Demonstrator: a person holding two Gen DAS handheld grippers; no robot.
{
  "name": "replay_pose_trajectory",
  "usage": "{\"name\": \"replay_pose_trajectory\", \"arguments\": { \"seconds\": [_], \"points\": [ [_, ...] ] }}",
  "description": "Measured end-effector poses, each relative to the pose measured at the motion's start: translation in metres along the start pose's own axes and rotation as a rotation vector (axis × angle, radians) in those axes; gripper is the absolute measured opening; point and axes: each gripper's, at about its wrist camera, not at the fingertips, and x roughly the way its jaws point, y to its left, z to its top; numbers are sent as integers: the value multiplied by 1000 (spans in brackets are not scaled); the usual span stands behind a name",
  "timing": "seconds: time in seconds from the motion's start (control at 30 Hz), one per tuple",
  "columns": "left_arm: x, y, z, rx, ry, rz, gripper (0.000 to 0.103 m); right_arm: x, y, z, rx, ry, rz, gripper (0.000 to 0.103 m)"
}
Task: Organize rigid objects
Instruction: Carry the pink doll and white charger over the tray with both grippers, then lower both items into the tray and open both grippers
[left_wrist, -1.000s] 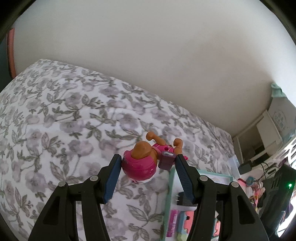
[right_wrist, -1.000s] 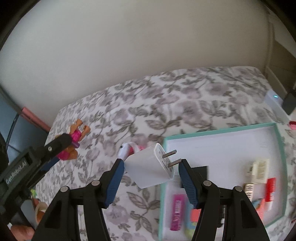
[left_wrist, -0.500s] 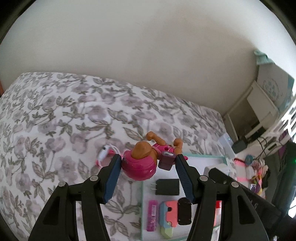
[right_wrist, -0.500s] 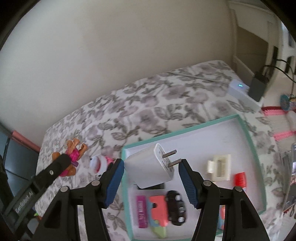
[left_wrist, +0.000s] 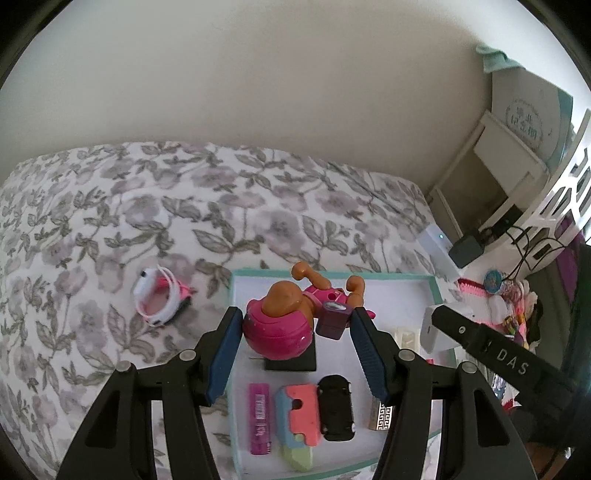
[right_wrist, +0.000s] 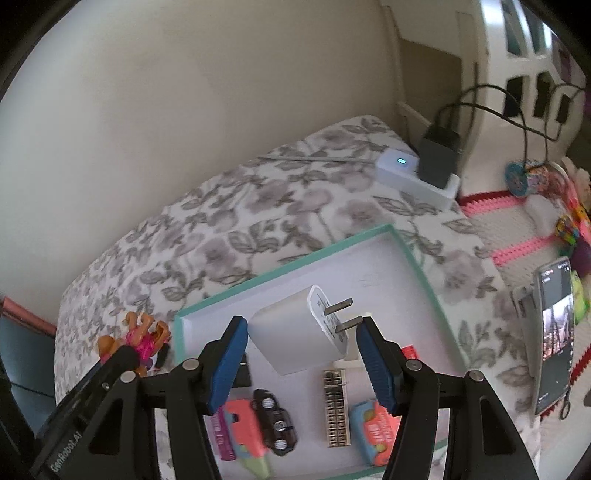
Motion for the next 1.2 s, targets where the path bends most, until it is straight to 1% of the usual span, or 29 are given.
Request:
{"name": "replay_pose_trajectory", "arguments": {
  "seconds": [0.17, 0.3, 0.47, 0.67, 1.2],
  "points": [
    [16, -16, -7, 27, 25, -7, 62, 3, -16, 2, 28, -3, -38, 64],
    [28, -29, -13, 74, 39, 0, 62, 8, -26, 2, 49, -1, -61, 64],
    [43, -39, -20, 125, 46, 11, 62, 25, -34, -3, 73, 21, -47, 64],
    [54, -39, -24, 131, 62, 9, 62, 37, -35, -8, 74, 48, -53, 64],
    [61, -39, -27, 126, 94, 2, 62, 44, -34, -11, 55, 96, -74, 65]
  ]
}}
